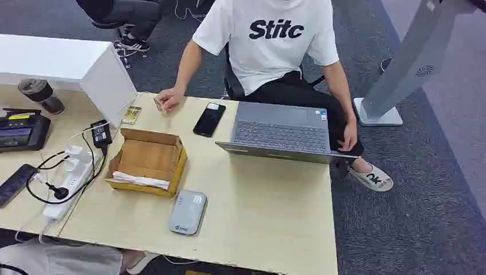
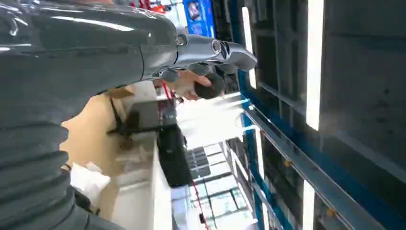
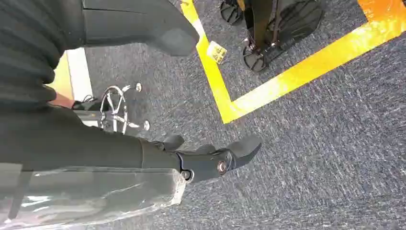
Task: Pass the card to the sensor for recognition and then transmit it.
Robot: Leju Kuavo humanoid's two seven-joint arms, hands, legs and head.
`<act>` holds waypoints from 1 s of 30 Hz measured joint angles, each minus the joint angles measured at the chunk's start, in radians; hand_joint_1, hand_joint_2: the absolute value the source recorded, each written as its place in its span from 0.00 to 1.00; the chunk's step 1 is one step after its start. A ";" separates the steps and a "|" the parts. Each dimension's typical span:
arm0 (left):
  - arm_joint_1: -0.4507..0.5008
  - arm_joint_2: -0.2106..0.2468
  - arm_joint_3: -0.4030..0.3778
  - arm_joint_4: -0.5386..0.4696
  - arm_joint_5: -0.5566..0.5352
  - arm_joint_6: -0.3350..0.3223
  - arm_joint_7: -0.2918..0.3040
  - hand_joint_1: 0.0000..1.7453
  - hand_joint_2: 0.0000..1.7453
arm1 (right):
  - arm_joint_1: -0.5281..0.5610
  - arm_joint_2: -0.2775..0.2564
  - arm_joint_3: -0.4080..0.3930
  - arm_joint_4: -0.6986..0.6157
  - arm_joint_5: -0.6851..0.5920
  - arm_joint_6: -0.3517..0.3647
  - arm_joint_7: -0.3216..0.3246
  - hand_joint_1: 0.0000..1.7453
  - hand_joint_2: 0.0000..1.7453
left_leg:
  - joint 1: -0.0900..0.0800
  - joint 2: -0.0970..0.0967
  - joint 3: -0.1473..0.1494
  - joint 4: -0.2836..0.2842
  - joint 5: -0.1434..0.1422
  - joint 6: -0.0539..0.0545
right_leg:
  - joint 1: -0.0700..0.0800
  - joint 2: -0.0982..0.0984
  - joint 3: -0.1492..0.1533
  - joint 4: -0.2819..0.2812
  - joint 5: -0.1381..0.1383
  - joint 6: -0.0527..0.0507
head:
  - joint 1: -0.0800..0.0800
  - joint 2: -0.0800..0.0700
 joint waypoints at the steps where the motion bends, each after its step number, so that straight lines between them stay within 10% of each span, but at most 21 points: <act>1: -0.011 0.009 -0.025 0.000 -0.019 0.001 0.010 0.00 1.00 | 0.000 0.000 0.011 0.000 -0.006 0.000 0.001 0.00 1.00 | 0.000 0.000 0.000 0.000 0.000 0.000 | 0.000 0.000 0.000 0.000 0.000 0.000 | 0.000 0.000; 13: -0.165 0.096 -0.298 0.042 -0.275 0.014 0.146 0.00 1.00 | 0.001 0.000 0.119 0.001 -0.072 0.000 0.030 0.00 1.00 | 0.000 0.001 -0.001 0.000 0.000 0.000 | 0.000 0.001 0.000 0.000 0.000 0.000 | 0.000 0.000; 30: -0.345 0.108 -0.672 0.161 -0.621 -0.007 0.301 0.00 1.00 | 0.002 0.001 0.250 0.003 -0.118 0.000 0.069 0.00 1.00 | 0.000 0.004 0.000 0.001 0.000 0.000 | 0.000 0.004 -0.001 0.000 0.001 0.000 | -0.001 0.000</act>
